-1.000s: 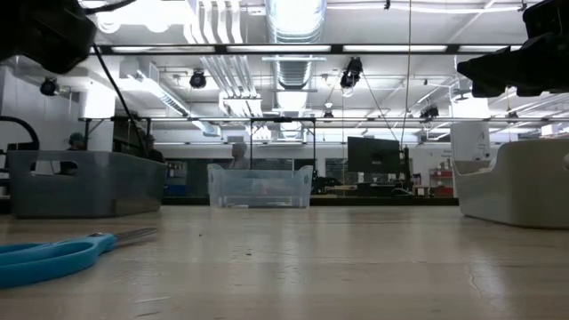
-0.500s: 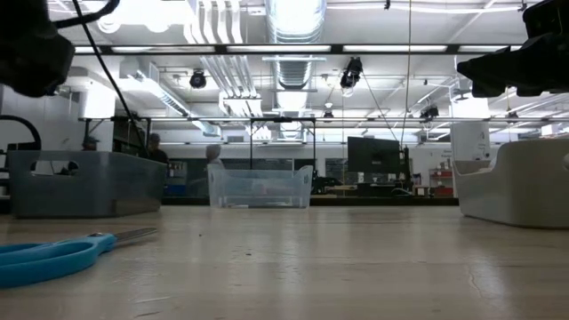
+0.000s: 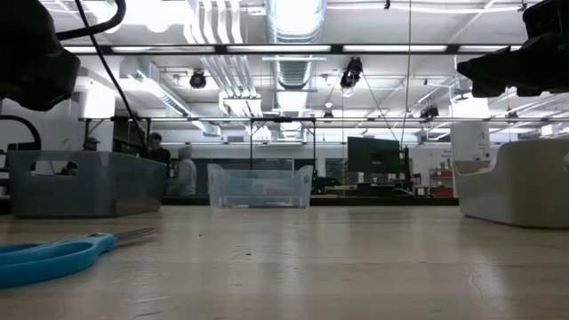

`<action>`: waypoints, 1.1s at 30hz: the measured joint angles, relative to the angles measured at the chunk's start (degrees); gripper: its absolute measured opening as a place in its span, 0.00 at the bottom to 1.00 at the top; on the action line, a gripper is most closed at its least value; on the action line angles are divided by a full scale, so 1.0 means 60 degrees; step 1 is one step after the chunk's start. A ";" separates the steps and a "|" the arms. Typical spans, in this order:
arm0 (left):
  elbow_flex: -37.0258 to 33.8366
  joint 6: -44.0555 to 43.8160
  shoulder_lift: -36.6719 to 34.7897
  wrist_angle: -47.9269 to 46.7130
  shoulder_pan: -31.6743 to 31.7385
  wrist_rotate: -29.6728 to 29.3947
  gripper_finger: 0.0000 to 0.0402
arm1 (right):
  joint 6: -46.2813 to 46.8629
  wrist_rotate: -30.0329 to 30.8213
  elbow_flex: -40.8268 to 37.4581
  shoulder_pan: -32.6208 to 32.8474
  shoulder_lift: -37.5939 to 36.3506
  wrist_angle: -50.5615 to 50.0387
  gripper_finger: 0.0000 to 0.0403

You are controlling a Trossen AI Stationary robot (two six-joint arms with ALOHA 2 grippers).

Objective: Pick & Place Paint Supplies
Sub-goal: Put the black scissors into the black bin

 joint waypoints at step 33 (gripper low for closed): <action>0.0168 0.2911 -0.0067 0.0424 -0.0209 0.0047 0.41 | 0.0002 0.0000 0.0000 -0.0003 0.0000 0.0000 0.23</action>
